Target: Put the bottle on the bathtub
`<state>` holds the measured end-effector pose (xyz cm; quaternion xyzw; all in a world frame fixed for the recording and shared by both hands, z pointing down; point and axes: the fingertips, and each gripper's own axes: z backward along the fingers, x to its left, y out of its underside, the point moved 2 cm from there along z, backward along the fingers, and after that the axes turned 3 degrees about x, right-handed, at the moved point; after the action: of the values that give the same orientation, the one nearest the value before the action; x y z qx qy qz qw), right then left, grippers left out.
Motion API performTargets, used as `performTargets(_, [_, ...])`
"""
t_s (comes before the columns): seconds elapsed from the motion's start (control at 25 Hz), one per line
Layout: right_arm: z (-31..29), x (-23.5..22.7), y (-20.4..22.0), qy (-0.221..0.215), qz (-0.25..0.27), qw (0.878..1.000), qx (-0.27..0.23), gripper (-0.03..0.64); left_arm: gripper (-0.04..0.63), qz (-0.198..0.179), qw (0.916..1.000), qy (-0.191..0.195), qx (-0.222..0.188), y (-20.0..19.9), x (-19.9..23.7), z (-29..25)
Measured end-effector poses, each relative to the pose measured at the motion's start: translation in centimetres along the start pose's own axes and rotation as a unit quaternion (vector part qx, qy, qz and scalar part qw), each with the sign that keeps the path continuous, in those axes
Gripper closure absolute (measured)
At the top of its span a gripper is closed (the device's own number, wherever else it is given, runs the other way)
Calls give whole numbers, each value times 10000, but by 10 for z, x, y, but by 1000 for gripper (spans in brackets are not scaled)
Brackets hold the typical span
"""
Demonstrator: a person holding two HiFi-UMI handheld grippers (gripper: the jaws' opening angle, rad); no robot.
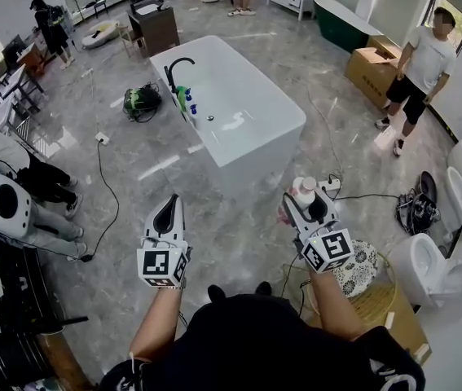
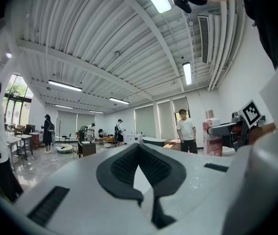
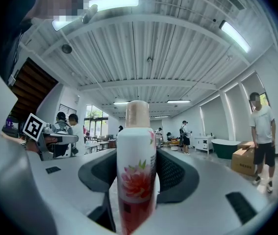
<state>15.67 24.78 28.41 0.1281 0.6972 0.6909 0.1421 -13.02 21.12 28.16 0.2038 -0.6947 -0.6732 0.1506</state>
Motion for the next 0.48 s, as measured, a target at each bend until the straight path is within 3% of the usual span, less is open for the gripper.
performTargets(0.48, [-42,53,-2,33,67,10000,40,387,586,72,9993,363,-53,7,53,8])
